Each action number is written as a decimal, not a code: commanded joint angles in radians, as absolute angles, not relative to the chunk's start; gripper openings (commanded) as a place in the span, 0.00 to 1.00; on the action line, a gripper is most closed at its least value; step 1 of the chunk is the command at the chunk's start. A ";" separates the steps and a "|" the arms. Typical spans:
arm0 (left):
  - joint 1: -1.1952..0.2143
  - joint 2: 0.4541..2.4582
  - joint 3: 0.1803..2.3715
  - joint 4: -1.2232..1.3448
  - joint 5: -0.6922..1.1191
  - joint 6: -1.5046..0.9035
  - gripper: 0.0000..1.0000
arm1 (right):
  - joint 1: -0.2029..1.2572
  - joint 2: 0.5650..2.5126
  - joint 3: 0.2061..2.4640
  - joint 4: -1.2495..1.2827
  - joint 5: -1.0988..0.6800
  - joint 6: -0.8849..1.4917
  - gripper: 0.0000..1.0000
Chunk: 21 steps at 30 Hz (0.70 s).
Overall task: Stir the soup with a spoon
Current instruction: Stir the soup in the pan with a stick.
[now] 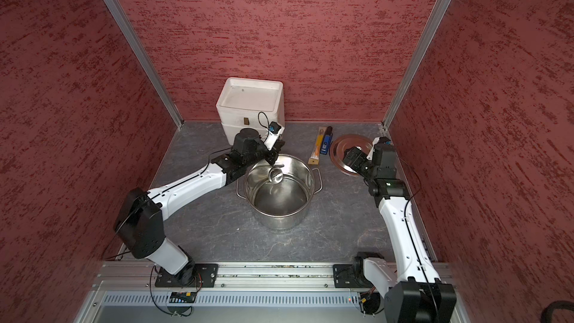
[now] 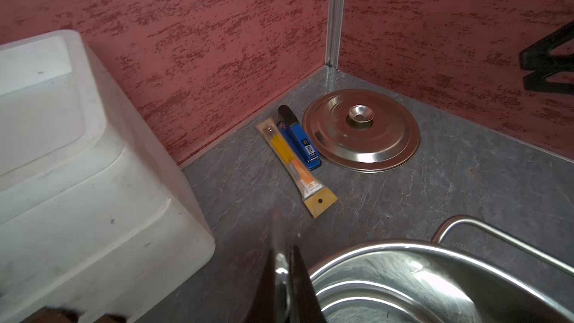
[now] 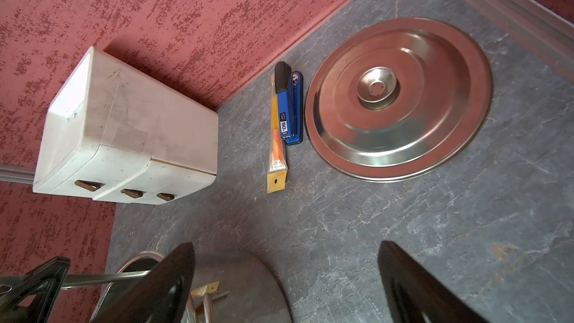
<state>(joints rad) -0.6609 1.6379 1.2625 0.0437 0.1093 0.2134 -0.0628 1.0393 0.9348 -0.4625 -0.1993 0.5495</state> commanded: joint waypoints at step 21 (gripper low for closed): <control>-0.996 1.558 1.227 0.042 0.168 0.239 0.00 | -0.069 0.995 0.913 -0.451 -0.200 0.546 0.97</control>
